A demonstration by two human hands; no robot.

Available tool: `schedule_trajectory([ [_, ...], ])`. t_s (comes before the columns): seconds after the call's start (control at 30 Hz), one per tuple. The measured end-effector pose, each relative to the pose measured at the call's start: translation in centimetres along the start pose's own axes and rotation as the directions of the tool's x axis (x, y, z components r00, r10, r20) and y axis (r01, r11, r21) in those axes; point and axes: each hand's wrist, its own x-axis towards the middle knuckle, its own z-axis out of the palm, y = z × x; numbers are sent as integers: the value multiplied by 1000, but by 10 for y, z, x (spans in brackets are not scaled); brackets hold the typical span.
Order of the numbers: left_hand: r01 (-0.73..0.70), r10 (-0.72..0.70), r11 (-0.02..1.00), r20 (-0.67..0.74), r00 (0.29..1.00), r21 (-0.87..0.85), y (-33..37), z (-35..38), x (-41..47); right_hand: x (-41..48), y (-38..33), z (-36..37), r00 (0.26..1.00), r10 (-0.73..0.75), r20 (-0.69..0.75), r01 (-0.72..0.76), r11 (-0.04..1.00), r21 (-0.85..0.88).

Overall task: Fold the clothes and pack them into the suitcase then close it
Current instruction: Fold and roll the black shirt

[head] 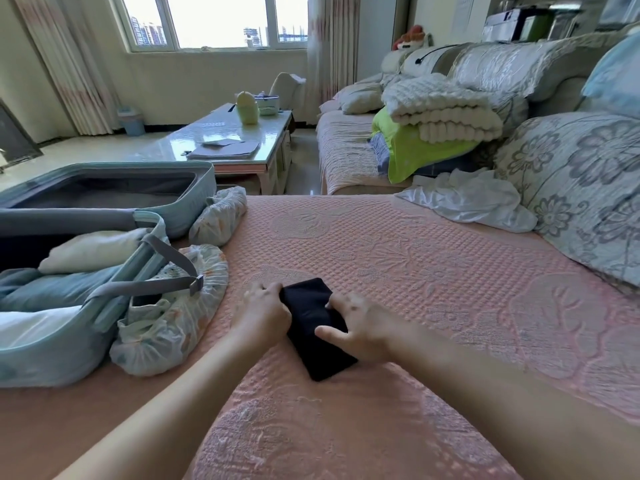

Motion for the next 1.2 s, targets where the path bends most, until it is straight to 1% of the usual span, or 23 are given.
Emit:
schedule_trajectory([
  [0.07, 135, -134, 960, 19, 991, -244, 2, -2, 1, -8, -8, 3, 1000, -10, -28, 11, 999, 31],
  [0.17, 240, -193, 860, 148, 970, -450, 8, 0, 5, -12, -14, 4, 996, -15, -93, 22, 996, 82],
  [0.23, 264, -172, 779, 211, 962, -569, 13, 1, 6, -9, -11, 6, 993, 5, -119, 11, 991, 133],
  [0.33, 250, -106, 681, 245, 964, -688, 15, 2, 11, -2, -3, 9, 988, 69, -141, -35, 973, 228],
  [0.37, 232, -80, 662, 241, 967, -712, 16, 2, 12, 1, 0, 8, 983, 96, -157, -50, 961, 272],
  [0.47, 172, -5, 656, 223, 975, -735, 18, -6, 12, 12, 6, 8, 961, 198, -192, -106, 907, 406],
  [0.53, 146, 54, 616, 226, 973, -774, 14, -10, 13, 18, 2, 12, 960, 230, -159, -112, 839, 533],
  [0.6, 166, 86, 515, 243, 966, -841, 6, -20, 15, 25, -9, 21, 965, 223, -137, -54, 684, 728],
  [0.67, 193, 67, 443, 247, 967, -875, -7, -32, 19, 29, -29, 26, 970, 188, -154, 33, 526, 850],
  [0.7, 191, 58, 431, 239, 969, -882, -14, -39, 21, 32, -40, 28, 971, 176, -162, 61, 474, 879],
  [0.73, 169, 56, 453, 217, 975, -875, -23, -43, 22, 37, -50, 30, 971, 165, -170, 84, 431, 899],
  [0.77, 127, 51, 514, 178, 983, -848, -33, -47, 24, 42, -62, 33, 971, 168, -170, 87, 410, 908],
  [0.8, 74, 36, 599, 120, 992, -797, -44, -49, 26, 49, -73, 36, 969, 182, -170, 83, 408, 909],
  [0.87, -49, 18, 783, -55, 998, -620, -67, -51, 29, 58, -99, 43, 959, 227, -168, 52, 443, 895],
  [0.9, -114, 46, 857, -145, 988, -502, -78, -51, 29, 63, -112, 47, 956, 245, -163, 27, 478, 878],
  [0.93, -171, 98, 918, -212, 972, -358, -85, -50, 28, 68, -123, 51, 953, 257, -161, -4, 540, 841],
  [0.97, -216, 169, 960, -244, 955, -179, -91, -49, 27, 72, -133, 54, 948, 277, -158, -63, 650, 757],
  [1.0, -243, 239, 970, -226, 944, 14, -94, -46, 25, 75, -142, 56, 937, 296, -188, -127, 786, 605],
  [1.03, -255, 280, 954, -168, 945, 158, -95, -43, 22, 77, -146, 57, 926, 290, -242, -166, 888, 429],
  [1.07, -261, 289, 935, -91, 953, 240, -95, -39, 18, 77, -148, 56, 923, 250, -292, -158, 939, 306],
  [1.1, -262, 275, 925, -10, 961, 276, -95, -34, 15, 78, -148, 54, 931, 196, -308, -120, 961, 249],
  [1.13, -263, 256, 919, 62, 965, 294, -96, -32, 12, 81, -146, 53, 947, 145, -287, -77, 969, 235],
  [1.2, -264, 234, 915, 132, 963, 306, -98, -32, 8, 82, -144, 54, 980, 97, -174, -41, 953, 302],
])
